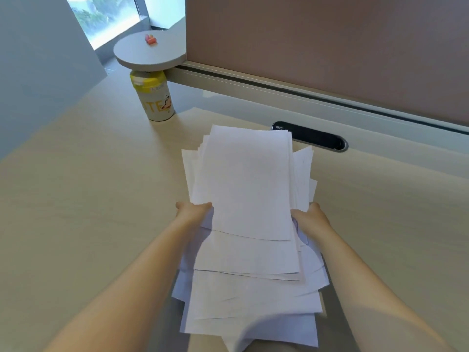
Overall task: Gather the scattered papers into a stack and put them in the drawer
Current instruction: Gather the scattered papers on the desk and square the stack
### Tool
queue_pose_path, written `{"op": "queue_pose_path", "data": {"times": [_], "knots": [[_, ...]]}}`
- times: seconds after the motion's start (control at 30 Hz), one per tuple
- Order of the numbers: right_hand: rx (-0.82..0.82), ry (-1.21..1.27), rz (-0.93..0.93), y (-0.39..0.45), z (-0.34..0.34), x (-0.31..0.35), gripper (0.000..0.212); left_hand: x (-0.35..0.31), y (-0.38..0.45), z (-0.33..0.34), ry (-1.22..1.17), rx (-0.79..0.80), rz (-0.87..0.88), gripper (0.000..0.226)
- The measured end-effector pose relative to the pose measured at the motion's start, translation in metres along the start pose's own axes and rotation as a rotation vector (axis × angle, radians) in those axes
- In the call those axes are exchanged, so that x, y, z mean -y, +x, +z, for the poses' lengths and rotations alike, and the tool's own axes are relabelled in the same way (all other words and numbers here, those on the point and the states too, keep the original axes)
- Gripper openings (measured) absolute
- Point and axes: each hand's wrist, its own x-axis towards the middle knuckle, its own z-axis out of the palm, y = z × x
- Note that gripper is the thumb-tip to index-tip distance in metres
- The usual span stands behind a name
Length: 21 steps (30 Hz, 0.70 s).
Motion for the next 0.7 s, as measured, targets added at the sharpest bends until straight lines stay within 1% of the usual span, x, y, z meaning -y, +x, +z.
{"op": "queue_pose_path", "data": {"times": [0.03, 0.1, 0.13, 0.17, 0.27, 0.3, 0.4, 0.43, 0.5, 0.57, 0.63, 0.7], "knots": [[0.003, 0.032, -0.022, 0.0, -0.001, -0.003, 0.048, 0.004, 0.002, -0.005, -0.063, 0.05, -0.022, 0.067], [0.011, 0.154, -0.052, -0.003, -0.004, -0.005, 0.031, 0.009, 0.001, -0.015, -0.046, 0.177, -0.041, 0.063], [0.019, 0.198, -0.059, -0.004, -0.008, -0.005, 0.018, 0.012, 0.001, -0.017, -0.021, 0.193, -0.026, 0.061], [0.011, 0.219, -0.062, -0.006, -0.011, -0.004, 0.005, 0.013, 0.002, -0.018, -0.021, 0.176, 0.007, 0.058], [-0.018, 0.284, -0.053, -0.006, -0.025, -0.004, 0.02, 0.015, 0.002, -0.013, -0.125, 0.092, 0.109, 0.041], [-0.03, 0.297, -0.041, -0.006, -0.03, -0.004, 0.022, 0.015, 0.001, -0.012, -0.148, 0.068, 0.135, 0.039], [-0.097, 0.153, -0.07, -0.007, -0.041, -0.008, 0.026, 0.017, 0.004, -0.01, -0.164, 0.006, 0.183, 0.039], [-0.166, 0.134, -0.089, -0.008, -0.043, -0.008, 0.024, 0.018, 0.006, -0.011, -0.19, -0.025, 0.191, 0.039], [-0.31, 0.14, -0.105, -0.009, -0.049, -0.01, 0.012, 0.018, 0.009, -0.015, -0.275, -0.064, 0.191, 0.039], [-0.415, 0.154, -0.096, -0.01, -0.052, -0.015, 0.018, 0.016, 0.008, -0.021, -0.362, -0.087, 0.181, 0.04], [-0.456, 0.169, -0.073, -0.009, -0.052, -0.022, 0.022, 0.017, 0.011, -0.026, -0.399, -0.087, 0.185, 0.039], [-0.454, 0.169, -0.046, -0.01, -0.048, -0.024, 0.017, 0.019, 0.011, -0.031, -0.374, -0.075, 0.177, 0.038]]}}
